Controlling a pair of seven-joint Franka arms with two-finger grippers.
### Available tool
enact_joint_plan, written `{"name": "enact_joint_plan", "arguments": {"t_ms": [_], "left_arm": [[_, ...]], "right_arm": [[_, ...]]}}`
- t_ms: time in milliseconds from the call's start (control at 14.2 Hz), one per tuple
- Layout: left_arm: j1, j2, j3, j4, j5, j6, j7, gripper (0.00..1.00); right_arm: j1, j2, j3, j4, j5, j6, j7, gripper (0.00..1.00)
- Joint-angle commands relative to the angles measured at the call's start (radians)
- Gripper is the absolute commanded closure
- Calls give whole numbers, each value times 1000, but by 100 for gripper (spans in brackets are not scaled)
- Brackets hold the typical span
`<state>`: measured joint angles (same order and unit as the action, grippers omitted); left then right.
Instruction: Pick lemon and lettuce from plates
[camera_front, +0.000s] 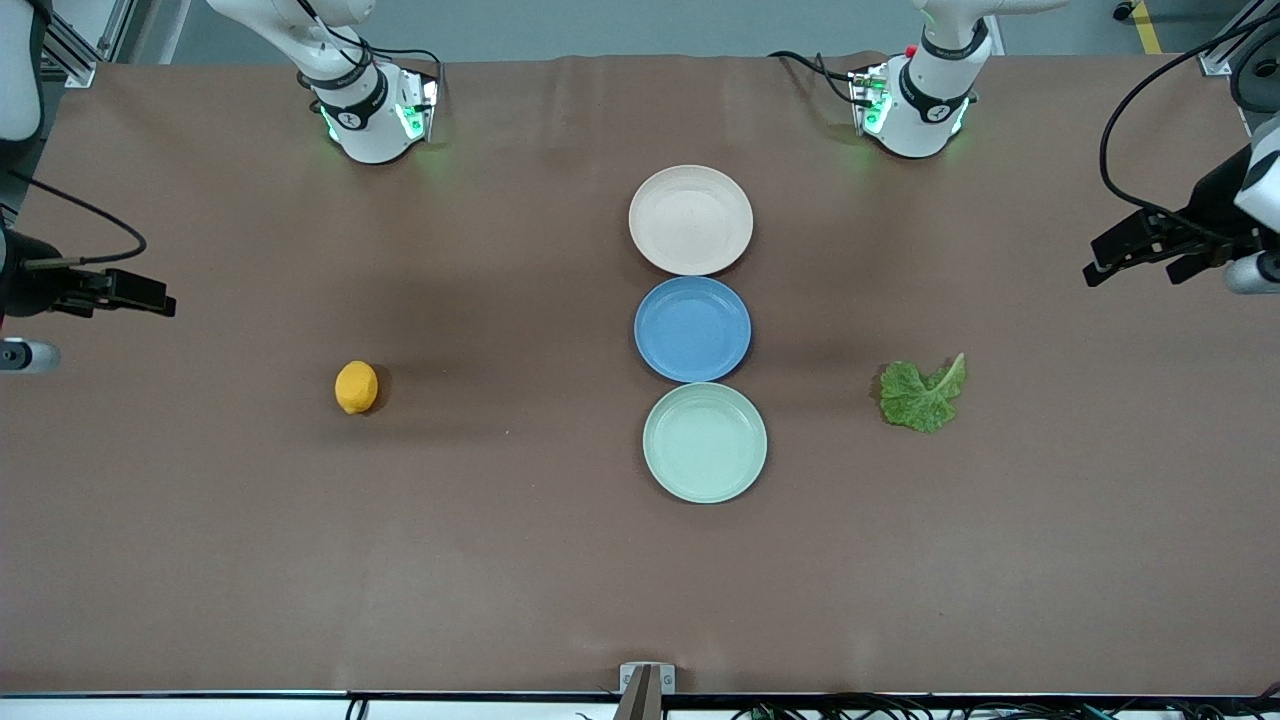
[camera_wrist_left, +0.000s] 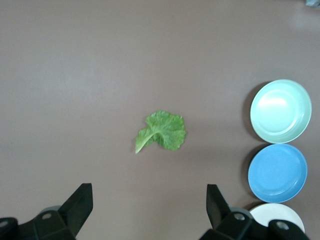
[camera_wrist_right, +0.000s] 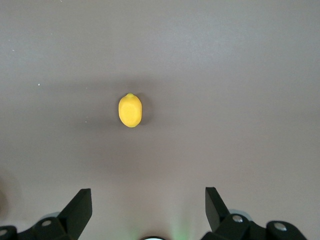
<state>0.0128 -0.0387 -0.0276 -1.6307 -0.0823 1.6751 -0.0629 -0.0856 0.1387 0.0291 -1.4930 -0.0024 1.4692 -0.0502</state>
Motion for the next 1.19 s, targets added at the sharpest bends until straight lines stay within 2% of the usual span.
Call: {"name": "enact_joint_plan", "arguments": {"t_ms": [0, 140, 281, 1123], "left_arm": [[-10, 71, -5, 109, 30, -29, -8, 0], [-13, 74, -9, 118, 47, -29, -9, 0], [-5, 66, -20, 118, 44, -29, -8, 0], [3, 63, -18, 123, 29, -29, 0, 0]], "right_arm": [[16, -99, -3, -115, 6, 45, 12, 0], [82, -111, -70, -116, 6, 42, 12, 0], [109, -119, -93, -118, 6, 42, 12, 0], [89, -212, -83, -135, 2, 33, 6, 0]]}}
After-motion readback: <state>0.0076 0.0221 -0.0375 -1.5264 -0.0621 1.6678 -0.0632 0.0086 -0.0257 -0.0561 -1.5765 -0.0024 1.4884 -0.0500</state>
